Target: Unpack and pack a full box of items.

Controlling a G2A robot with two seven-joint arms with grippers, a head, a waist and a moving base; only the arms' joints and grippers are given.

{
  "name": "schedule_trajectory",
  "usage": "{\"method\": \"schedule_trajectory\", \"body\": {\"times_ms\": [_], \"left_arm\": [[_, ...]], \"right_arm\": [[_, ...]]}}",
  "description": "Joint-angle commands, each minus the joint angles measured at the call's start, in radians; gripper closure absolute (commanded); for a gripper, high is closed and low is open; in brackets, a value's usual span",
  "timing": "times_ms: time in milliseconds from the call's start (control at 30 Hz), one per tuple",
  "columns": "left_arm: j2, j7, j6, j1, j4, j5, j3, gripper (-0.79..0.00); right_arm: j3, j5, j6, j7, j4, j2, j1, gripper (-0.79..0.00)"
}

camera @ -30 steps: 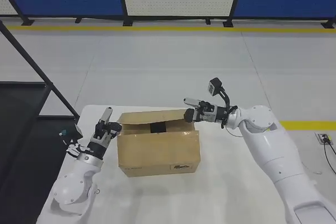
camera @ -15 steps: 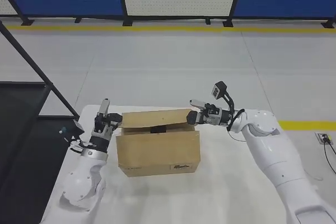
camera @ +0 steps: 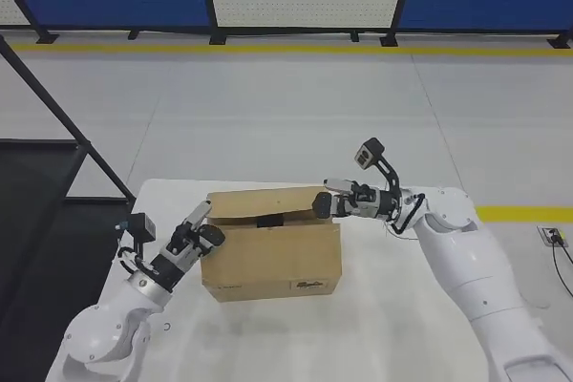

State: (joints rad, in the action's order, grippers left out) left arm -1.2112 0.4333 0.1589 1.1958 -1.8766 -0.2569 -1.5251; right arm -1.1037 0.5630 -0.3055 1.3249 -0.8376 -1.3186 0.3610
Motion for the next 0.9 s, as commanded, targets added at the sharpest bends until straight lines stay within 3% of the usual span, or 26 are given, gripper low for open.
{"method": "schedule_trajectory", "body": {"times_ms": [0,267,433,667,867], "left_arm": [[-0.002,-0.021,0.004,-0.025,0.035,0.011,0.02,-0.785],[-0.008,-0.054,0.02,-0.091,0.125,0.009,0.065,-0.785],[-0.01,-0.085,-0.001,-0.096,0.123,-0.017,0.057,-0.785],[-0.007,-0.184,-0.044,-0.019,0.04,-0.147,-0.098,-0.785],[0.0,-0.218,-0.038,0.077,0.077,-0.175,-0.227,-0.785]], "right_arm": [[-0.001,0.009,0.015,0.008,-0.005,0.001,0.011,-0.785],[0.03,-0.098,0.054,-0.143,0.016,0.0,0.025,-0.785],[0.033,-0.122,0.061,-0.172,0.045,0.001,0.025,-0.785],[0.06,-0.129,0.056,-0.175,0.082,-0.01,0.017,-0.785],[0.095,-0.119,0.02,-0.165,0.125,-0.03,-0.01,-0.785]]}}
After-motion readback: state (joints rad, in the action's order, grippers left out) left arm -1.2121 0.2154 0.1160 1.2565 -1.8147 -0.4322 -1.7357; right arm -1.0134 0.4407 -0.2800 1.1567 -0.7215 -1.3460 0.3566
